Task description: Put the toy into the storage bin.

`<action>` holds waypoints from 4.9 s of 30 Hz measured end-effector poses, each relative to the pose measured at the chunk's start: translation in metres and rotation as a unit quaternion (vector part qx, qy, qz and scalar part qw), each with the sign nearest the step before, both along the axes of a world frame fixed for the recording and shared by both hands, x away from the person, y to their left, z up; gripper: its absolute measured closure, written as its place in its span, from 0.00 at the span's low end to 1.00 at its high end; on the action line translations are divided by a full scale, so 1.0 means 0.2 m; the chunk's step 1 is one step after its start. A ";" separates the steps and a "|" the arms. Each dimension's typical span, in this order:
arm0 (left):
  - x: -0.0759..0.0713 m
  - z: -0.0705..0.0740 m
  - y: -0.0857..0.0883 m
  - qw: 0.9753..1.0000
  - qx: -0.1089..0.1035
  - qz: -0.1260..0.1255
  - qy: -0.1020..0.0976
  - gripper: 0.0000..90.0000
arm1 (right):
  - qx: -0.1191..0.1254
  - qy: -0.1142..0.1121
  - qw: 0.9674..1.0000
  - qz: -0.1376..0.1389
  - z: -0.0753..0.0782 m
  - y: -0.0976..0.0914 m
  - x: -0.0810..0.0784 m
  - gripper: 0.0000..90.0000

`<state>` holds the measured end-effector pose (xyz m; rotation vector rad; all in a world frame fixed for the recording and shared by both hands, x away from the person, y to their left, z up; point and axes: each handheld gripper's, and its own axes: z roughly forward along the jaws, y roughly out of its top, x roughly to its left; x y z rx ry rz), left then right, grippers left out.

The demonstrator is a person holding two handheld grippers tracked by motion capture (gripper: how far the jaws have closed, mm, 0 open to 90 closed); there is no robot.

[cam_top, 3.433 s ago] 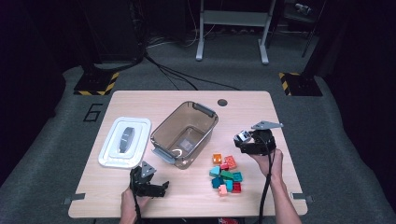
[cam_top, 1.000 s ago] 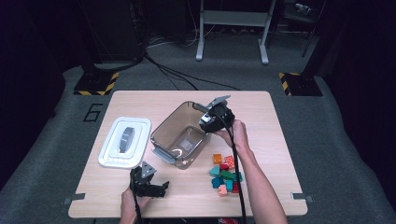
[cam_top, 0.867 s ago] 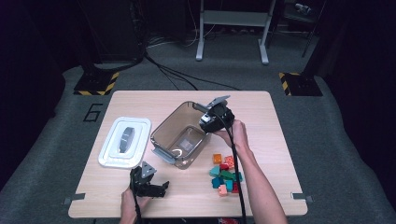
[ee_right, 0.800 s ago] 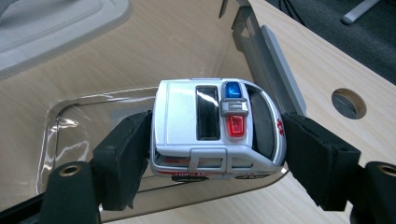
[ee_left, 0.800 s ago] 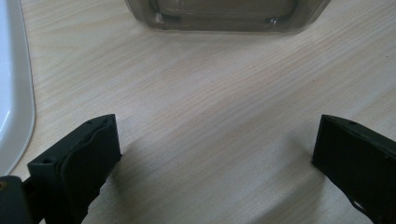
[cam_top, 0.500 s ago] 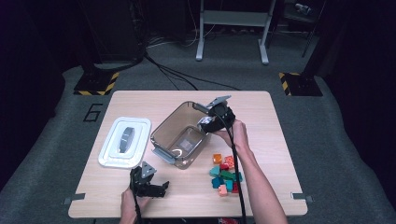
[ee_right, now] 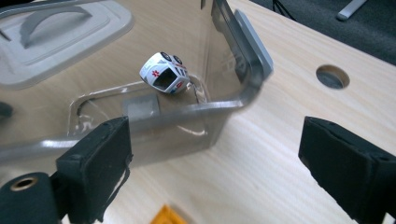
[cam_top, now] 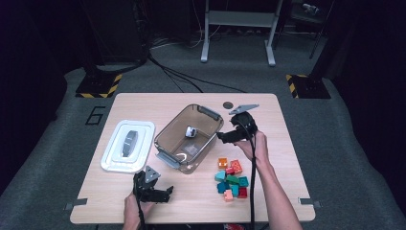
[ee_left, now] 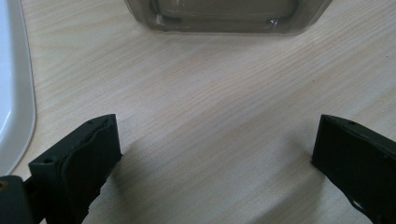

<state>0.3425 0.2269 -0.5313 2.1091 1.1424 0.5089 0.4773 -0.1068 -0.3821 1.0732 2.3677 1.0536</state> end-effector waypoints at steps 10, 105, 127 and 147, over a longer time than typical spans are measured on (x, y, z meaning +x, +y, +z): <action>0.00 0.00 0.00 1.000 0.001 0.000 -0.001 0.01 | 0.017 0.014 0.999 -0.032 -0.07 -0.24 -0.20 0.05; 0.01 0.00 0.00 1.000 -0.003 0.001 0.005 0.01 | -0.010 0.128 0.986 -0.107 -0.60 -0.52 -0.37 0.62; 0.01 0.00 0.00 1.000 -0.004 0.000 0.005 0.01 | 0.025 0.082 0.993 -0.080 -0.38 -0.55 -0.31 0.65; 0.01 0.00 0.00 1.000 -0.001 -0.001 0.004 0.01 | 0.048 0.059 0.995 -0.064 -0.16 -0.49 -0.24 0.65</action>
